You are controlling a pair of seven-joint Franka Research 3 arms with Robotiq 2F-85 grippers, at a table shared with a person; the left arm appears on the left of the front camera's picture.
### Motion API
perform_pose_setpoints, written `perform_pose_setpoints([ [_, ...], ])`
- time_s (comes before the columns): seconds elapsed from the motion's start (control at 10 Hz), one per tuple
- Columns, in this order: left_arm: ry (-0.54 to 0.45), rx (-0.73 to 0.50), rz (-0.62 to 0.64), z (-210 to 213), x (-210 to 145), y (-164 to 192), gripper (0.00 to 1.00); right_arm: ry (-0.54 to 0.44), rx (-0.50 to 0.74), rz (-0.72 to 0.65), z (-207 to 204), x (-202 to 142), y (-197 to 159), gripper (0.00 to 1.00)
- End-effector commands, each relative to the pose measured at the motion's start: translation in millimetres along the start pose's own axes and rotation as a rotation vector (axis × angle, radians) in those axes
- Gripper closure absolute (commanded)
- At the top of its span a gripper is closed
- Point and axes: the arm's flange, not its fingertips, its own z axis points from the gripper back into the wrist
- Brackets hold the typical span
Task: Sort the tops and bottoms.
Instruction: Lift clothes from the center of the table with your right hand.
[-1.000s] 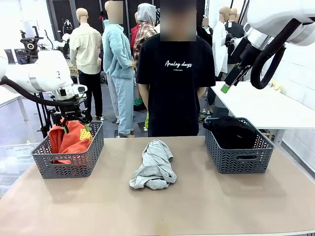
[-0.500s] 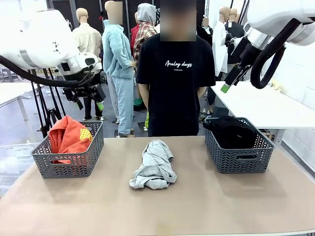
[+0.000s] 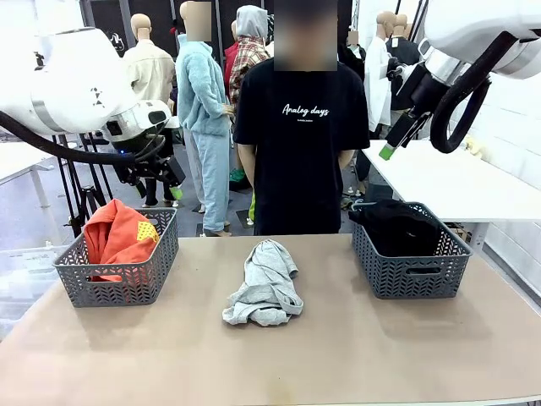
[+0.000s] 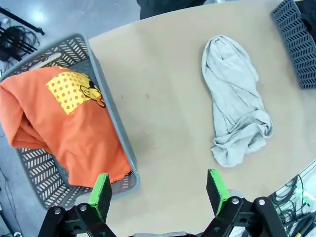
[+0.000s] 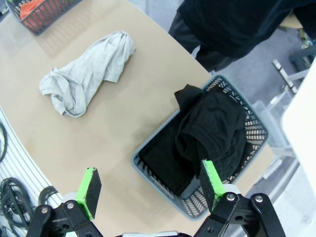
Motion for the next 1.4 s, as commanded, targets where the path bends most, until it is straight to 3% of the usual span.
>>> perform_pose_setpoints([
  [0.0,0.001,0.003,0.01,-2.2,-0.2,6.2,0.0,0.004,0.001,0.002,-1.0,0.5,0.1,0.0],
  [0.3,-0.055,-0.098,-0.326,-1.2,-8.6,-66.5,0.0,0.004,0.001,0.002,-1.0,0.5,0.1,0.0],
  [0.4,-0.079,-0.128,-0.378,16.4,-8.5,-75.4,0.0,0.004,0.001,0.002,-1.0,0.5,0.1,0.0],
  [0.6,-0.022,-0.117,-0.518,62.5,-21.2,-82.3,0.0,0.004,0.001,0.002,-1.0,0.5,0.1,0.0],
  [0.9,-0.06,-0.099,-0.491,92.2,-48.2,-66.8,0.0,0.004,0.001,0.002,-1.0,0.5,0.1,0.0],
  [1.3,-0.072,-0.118,-0.487,83.5,-45.3,-71.7,0.0,0.004,0.001,0.002,-1.0,0.5,0.1,0.0],
])
